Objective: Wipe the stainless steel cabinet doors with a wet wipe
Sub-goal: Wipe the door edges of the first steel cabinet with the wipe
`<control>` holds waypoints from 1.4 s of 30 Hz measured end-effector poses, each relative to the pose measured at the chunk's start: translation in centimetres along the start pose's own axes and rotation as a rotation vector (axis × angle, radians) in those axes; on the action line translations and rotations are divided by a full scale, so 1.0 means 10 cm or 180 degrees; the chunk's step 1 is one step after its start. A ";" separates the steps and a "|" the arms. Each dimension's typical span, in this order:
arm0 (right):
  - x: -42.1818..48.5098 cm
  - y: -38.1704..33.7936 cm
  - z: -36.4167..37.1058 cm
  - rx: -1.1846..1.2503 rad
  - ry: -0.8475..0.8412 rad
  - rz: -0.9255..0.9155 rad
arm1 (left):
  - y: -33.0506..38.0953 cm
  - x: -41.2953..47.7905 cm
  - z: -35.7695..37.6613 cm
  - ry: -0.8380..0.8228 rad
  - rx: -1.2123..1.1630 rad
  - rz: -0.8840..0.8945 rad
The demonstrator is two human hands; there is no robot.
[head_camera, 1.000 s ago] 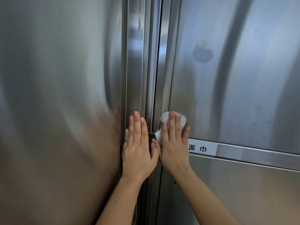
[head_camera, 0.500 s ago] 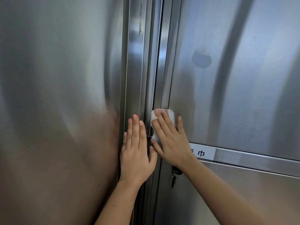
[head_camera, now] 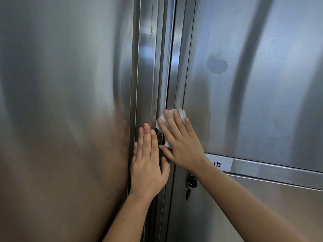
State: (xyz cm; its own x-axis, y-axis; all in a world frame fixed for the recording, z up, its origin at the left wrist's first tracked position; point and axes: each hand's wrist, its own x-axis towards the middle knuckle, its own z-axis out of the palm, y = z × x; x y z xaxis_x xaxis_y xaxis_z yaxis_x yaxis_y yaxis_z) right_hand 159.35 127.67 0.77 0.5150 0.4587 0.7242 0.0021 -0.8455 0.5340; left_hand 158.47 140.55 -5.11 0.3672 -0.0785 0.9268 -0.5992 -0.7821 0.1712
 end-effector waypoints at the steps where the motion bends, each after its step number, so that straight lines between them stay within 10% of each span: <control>1: -0.02 -0.01 0.02 -0.0091 -0.0099 -0.0048 | 0.00 0.00 0.00 0.0001 -0.0004 -0.0006; 26: -0.15 0.29 -0.02 -0.0809 -0.0055 -0.1108 | 0.02 0.00 0.02 0.0002 0.0297 -0.0024; 42: 0.99 1.01 -0.57 -0.0495 0.0070 -0.0556 | 0.15 0.97 -0.20 0.0627 0.0691 0.0176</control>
State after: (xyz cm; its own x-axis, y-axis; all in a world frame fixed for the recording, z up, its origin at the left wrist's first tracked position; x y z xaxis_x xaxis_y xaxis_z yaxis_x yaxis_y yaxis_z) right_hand 159.60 125.29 15.82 0.4997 0.6015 0.6233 -0.0435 -0.7013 0.7116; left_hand 159.68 139.80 4.76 0.1803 -0.0197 0.9834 -0.4406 -0.8955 0.0628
